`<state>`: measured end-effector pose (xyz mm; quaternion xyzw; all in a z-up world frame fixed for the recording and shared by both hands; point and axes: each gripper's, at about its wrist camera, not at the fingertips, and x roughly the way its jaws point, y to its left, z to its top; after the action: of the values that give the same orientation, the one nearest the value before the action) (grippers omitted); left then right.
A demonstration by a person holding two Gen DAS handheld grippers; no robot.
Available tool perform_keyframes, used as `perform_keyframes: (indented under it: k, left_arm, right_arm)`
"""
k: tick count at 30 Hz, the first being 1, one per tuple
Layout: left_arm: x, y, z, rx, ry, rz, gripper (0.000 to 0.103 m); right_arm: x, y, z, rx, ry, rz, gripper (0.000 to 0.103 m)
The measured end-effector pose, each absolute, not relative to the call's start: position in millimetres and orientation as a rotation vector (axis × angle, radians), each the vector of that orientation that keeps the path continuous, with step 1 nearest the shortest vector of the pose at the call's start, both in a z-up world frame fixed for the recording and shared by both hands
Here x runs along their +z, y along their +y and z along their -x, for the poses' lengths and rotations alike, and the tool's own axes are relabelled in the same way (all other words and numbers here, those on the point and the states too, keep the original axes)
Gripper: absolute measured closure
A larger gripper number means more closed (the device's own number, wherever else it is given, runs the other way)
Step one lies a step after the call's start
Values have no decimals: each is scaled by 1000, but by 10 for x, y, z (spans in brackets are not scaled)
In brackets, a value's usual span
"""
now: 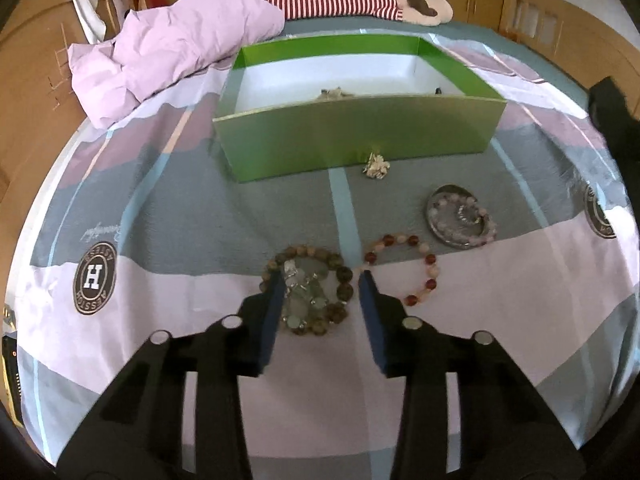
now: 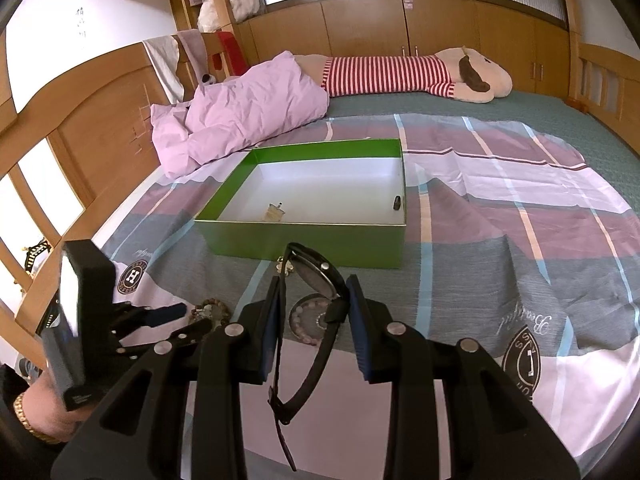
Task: Organize jewelry
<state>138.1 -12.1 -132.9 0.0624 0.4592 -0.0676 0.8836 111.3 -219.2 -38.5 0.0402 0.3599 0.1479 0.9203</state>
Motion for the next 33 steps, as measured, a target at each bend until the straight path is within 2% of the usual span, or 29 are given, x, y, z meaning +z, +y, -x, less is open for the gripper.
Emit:
perform_keyframes:
  k: [1,3,4,5,8,11,19,23,33]
  left_arm:
    - [-1367,-111,-1415,-132,962,-127,72]
    - [-1469,-68,-1506,-113,990,-114,87]
    - [-1518,-46,-1538,-105,1002,-107,88]
    - [-1562,-22,-1567,-101,1010,-94,94]
    - [-1543,7,-1585,-113,1009,-69,97]
    - [-1357,54,-1546,-125,959,-23,97]
    - [-272,163,-1042,-191,693,86,97]
    - [90,112,-800,-203,597,100,97]
    - [-88,-73,-805,-208,637,65,97]
  right_arm:
    - [-386,-2193,-1117,304,739,-84,71]
    - [-387,-2192,-1117,304,740,-84,71]
    - [-386,-2194,-1117,305,741,-83,71]
    - [-386,-2191,-1116,304,740,-83,71]
    - [-385,-2198,-1126,299,740,-88,71]
    - [-367,-2220,-1135,295,735,-96,71]
    - [-274,-2202,-1049,302,695,-97,71]
    - [-223,-2171,-977,311,673,-92,71]
    - [-195,-2122,-919,302,650,-84,71]
